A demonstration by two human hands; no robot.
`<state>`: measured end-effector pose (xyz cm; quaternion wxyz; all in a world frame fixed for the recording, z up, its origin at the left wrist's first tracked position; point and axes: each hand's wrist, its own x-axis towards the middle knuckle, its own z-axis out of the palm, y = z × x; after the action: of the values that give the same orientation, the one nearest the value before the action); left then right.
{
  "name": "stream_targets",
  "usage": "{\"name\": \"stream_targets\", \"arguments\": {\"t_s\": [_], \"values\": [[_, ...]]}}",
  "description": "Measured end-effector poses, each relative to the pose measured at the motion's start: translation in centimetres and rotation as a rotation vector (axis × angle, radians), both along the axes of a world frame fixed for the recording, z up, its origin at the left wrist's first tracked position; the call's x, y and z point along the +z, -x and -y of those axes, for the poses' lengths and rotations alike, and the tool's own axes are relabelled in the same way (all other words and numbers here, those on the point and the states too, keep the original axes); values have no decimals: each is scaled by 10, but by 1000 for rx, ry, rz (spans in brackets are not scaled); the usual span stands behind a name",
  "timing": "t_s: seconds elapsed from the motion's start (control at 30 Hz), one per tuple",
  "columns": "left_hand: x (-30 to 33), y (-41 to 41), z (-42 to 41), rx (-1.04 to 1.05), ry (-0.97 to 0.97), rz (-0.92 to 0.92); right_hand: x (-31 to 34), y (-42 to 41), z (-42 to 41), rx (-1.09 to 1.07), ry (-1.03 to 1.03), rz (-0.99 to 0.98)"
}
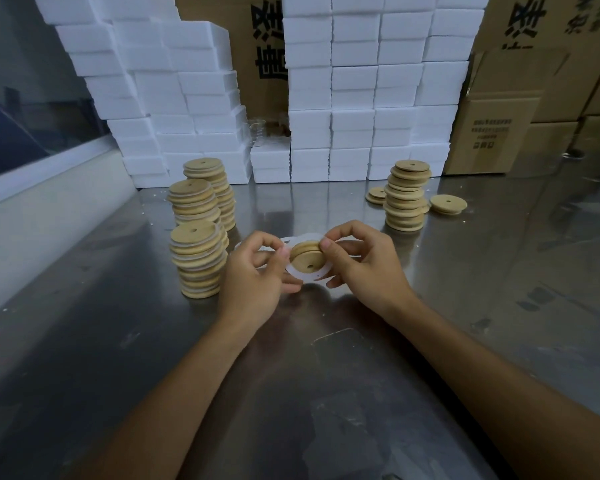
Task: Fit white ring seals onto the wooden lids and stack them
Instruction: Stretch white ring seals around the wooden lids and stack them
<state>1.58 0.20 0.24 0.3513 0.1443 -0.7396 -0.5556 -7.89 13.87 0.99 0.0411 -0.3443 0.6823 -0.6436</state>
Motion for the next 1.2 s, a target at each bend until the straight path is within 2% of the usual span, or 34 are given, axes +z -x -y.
{"name": "stream_targets", "arguments": {"t_s": [0.13, 0.3, 0.5, 0.7, 1.2], "values": [[5, -2, 1, -32, -108, -24, 0, 0, 0, -5, -5, -34], [2, 0, -3, -45, -84, -17, 1, -1, -1, -21, -17, -96], [1, 0, 0, -1, -92, -2, 0, -2, 0, 17, -30, -31], [1, 0, 0, -6, 13, 11, 3, -1, -1, 32, -73, -15], [-1, 2, 8, -1, -3, 53, 9, 4, -7, 75, -172, -7]]}}
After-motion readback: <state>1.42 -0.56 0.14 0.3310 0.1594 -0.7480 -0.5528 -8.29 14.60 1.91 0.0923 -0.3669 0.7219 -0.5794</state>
